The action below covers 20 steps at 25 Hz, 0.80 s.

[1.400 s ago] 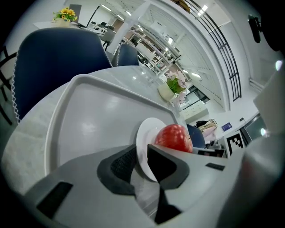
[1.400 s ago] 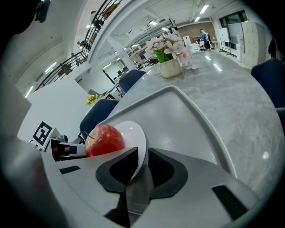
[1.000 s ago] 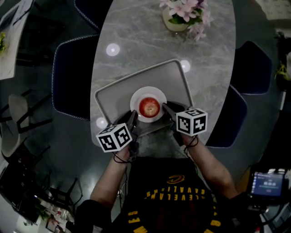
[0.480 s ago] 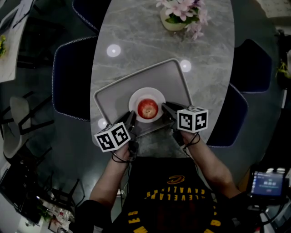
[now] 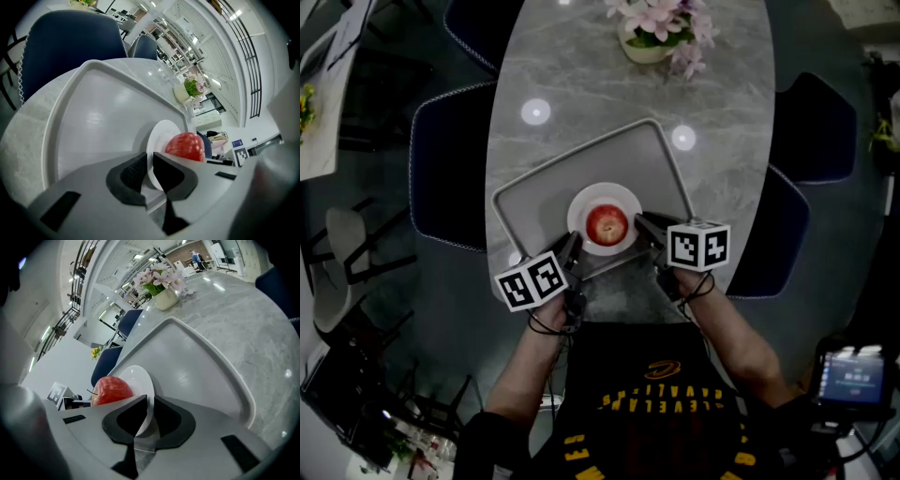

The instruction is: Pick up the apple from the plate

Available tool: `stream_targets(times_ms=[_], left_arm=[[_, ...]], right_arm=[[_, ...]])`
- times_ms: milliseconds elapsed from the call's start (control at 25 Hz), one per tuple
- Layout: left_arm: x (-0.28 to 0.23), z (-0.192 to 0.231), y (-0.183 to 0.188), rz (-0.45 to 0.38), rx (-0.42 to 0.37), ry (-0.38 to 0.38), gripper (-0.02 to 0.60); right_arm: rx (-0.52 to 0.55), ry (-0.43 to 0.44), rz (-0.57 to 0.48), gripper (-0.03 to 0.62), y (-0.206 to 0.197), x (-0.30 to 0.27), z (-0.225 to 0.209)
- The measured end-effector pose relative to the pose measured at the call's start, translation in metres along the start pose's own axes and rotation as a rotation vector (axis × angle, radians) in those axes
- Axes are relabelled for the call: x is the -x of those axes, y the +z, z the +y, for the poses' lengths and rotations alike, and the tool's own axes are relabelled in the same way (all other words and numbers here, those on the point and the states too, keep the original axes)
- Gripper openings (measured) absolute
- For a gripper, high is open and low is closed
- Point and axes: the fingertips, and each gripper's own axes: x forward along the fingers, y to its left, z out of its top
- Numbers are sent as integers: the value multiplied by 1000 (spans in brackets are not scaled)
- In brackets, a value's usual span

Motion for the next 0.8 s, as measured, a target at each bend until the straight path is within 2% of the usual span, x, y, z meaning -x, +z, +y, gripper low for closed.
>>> stream_targets(times_ms=[400, 800], left_arm=[[-9, -11, -11, 45, -1, -23, 41], [3, -28, -31, 89, -28, -59, 39]], right_arm=[[-40, 18, -8, 54, -9, 12, -15], [-72, -2, -49, 54, -29, 43, -13]])
